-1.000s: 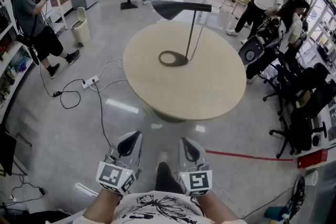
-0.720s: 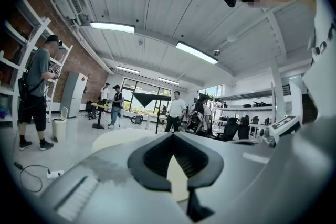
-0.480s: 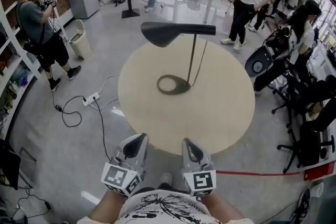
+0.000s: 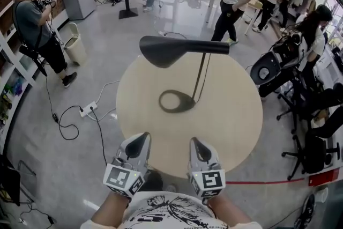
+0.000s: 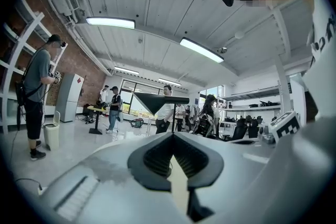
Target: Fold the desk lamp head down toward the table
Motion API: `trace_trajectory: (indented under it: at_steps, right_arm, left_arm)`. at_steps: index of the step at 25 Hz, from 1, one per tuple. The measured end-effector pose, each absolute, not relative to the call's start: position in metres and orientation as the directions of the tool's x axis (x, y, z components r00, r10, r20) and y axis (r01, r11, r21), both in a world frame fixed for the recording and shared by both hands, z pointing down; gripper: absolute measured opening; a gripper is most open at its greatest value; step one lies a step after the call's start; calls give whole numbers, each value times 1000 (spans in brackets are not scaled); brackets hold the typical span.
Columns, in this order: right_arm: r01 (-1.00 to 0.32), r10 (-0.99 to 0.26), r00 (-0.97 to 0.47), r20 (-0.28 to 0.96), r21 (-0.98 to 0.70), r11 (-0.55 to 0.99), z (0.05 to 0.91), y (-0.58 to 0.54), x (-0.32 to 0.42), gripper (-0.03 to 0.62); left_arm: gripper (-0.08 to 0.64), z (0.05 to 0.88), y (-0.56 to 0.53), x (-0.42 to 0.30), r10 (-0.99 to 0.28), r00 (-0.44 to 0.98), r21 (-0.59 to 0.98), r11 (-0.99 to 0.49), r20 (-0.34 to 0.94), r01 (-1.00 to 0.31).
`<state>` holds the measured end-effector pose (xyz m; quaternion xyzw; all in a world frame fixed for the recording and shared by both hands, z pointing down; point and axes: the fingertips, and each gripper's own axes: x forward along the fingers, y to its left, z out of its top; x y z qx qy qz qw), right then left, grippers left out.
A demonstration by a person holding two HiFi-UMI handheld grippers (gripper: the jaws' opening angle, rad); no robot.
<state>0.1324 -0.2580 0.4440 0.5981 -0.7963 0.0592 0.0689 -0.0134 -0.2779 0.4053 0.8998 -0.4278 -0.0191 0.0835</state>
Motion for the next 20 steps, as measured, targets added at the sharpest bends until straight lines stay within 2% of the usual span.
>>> trace_trajectory:
  at_steps: [11,20]
  right_arm:
    - [-993,-983,-119,139,-39,114,433,-350,124,9]
    - [-999,-992,-38,119,2,39,426,-385,110,9]
  left_arm:
    - [5,386,-389,-22,-670,742,134,-734,20,-666]
    - [5,309,-459,-29,-606,785,13,-792,-130,-610]
